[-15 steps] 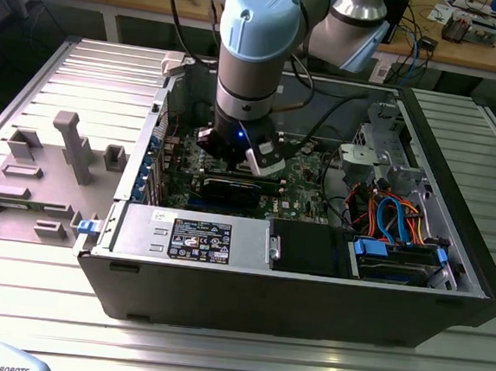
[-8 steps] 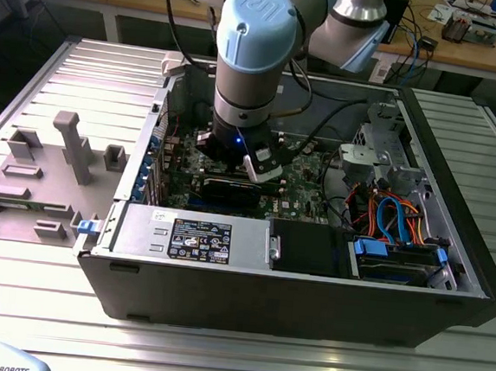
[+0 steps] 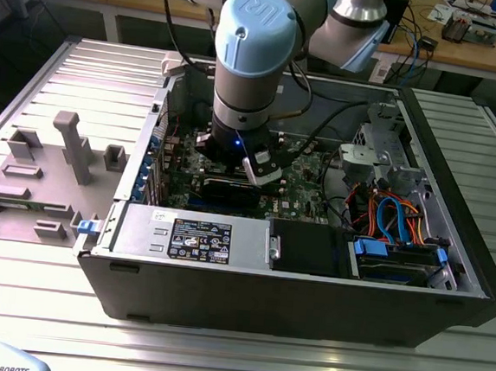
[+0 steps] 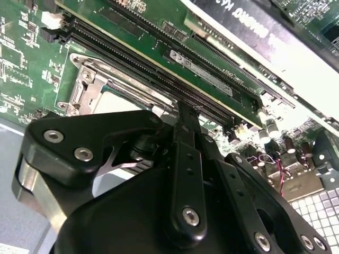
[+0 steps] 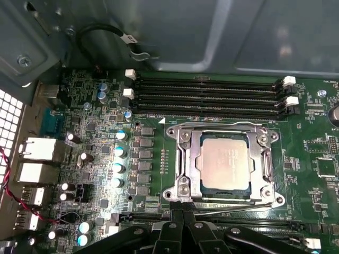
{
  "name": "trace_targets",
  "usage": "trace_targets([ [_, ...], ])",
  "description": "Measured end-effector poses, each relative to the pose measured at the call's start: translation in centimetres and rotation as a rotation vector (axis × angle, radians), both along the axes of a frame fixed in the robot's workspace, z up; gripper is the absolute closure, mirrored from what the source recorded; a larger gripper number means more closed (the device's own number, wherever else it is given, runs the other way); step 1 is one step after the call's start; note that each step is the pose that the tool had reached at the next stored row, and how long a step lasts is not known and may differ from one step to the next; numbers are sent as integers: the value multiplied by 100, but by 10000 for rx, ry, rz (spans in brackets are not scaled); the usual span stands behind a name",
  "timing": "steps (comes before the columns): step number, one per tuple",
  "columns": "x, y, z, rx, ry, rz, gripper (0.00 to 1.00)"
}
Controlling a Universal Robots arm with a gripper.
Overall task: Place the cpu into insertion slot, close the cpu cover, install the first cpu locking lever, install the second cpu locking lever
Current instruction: 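Install the second cpu locking lever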
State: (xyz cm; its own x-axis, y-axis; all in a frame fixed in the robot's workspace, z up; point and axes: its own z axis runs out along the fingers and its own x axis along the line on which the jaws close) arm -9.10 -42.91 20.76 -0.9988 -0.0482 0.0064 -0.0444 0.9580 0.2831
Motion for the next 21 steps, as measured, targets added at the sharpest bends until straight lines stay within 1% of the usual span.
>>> trace_targets([
  [1,-5,0,24,0,0,0,89],
  [2,-5,-7,29,-1,0,0,89],
  [3,-5,-46,29,1,0,-1,89],
  [4,-10,-50,-1,124,-1,0,89],
  [6,-23,-50,-17,171,1,-1,89],
  [7,-34,-50,-25,231,0,-2,89],
  [11,-48,-41,-52,357,0,-1,89],
  [12,-52,-35,-61,404,1,-3,89],
  [14,-62,-25,-77,469,0,-3,89],
  [16,-82,-14,-106,547,1,-3,89],
  [18,-92,-8,-122,594,0,-2,89],
  [21,-116,14,-152,711,1,-3,89],
])
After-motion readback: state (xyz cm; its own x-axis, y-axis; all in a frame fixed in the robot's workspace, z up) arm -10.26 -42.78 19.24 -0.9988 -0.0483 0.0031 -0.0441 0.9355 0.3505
